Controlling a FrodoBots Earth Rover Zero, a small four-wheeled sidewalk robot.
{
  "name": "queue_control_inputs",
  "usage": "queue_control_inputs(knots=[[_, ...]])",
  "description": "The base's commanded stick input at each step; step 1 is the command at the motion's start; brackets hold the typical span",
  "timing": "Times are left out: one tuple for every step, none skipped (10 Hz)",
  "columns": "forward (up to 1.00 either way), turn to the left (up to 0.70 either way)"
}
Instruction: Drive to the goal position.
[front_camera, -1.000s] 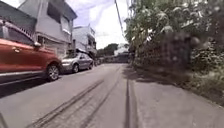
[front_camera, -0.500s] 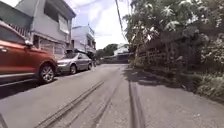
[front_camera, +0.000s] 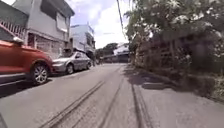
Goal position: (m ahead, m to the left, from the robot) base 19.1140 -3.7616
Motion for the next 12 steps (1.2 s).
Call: queue_control_inputs(knots=[[0.70,0.00],[0.70,0.00],[0.70,0.00],[0.70,0.00],[0.70,0.00],[0.70,0.00],[0.70,0.00],[0.70,0.00],[0.70,0.00],[0.70,0.00],[0.70,0.00],[0.70,0.00]])
